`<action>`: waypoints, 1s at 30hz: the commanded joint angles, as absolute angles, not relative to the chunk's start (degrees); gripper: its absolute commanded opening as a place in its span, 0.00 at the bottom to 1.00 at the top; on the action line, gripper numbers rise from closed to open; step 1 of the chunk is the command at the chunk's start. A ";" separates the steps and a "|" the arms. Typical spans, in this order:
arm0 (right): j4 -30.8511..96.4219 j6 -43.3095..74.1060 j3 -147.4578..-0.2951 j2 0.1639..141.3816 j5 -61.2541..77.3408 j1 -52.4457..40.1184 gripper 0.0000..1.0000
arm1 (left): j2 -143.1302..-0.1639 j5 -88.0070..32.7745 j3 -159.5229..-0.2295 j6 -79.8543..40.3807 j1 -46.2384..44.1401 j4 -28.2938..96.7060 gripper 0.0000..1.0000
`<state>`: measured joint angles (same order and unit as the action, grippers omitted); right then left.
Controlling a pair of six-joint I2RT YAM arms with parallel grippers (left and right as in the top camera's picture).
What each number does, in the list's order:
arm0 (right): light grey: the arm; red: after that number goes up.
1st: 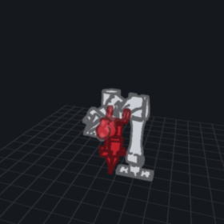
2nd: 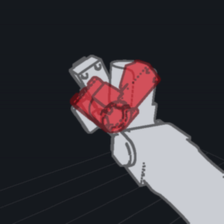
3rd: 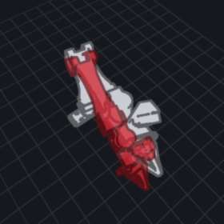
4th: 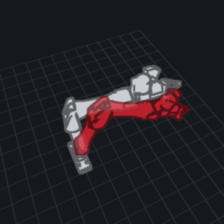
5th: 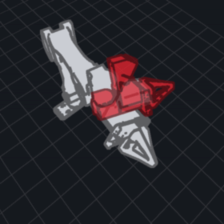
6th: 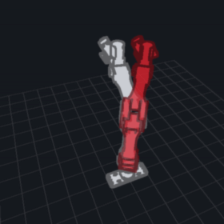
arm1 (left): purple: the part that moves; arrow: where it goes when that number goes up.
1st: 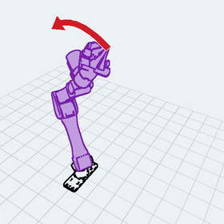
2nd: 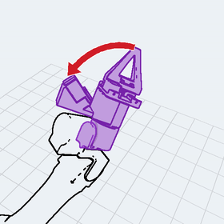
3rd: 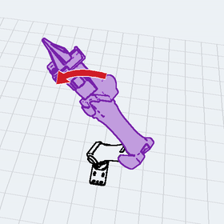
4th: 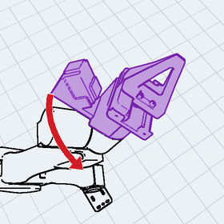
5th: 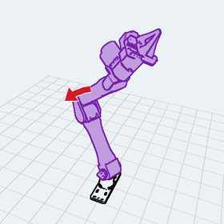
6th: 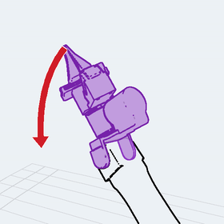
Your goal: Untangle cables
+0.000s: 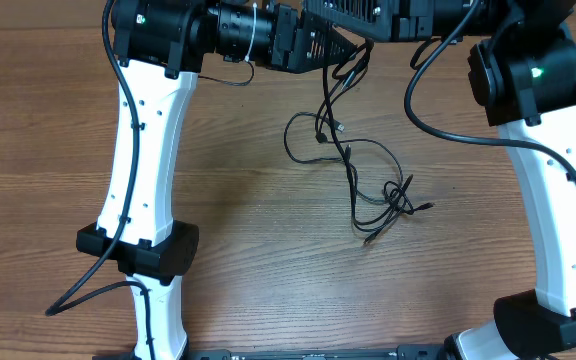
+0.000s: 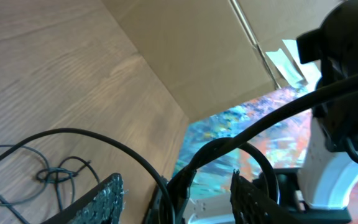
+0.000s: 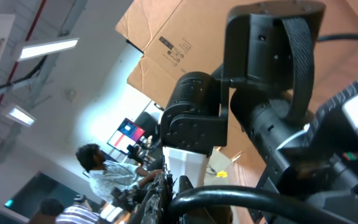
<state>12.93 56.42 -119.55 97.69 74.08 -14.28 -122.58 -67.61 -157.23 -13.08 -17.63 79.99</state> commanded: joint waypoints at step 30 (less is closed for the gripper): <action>9.30 54.57 -119.96 97.82 73.14 -14.20 0.04 | -125.14 -70.22 -157.60 -7.46 -22.98 86.96 0.63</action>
<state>9.47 54.68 -119.55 97.69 74.08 -14.28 -122.80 -68.60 -157.23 -7.90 -21.56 84.88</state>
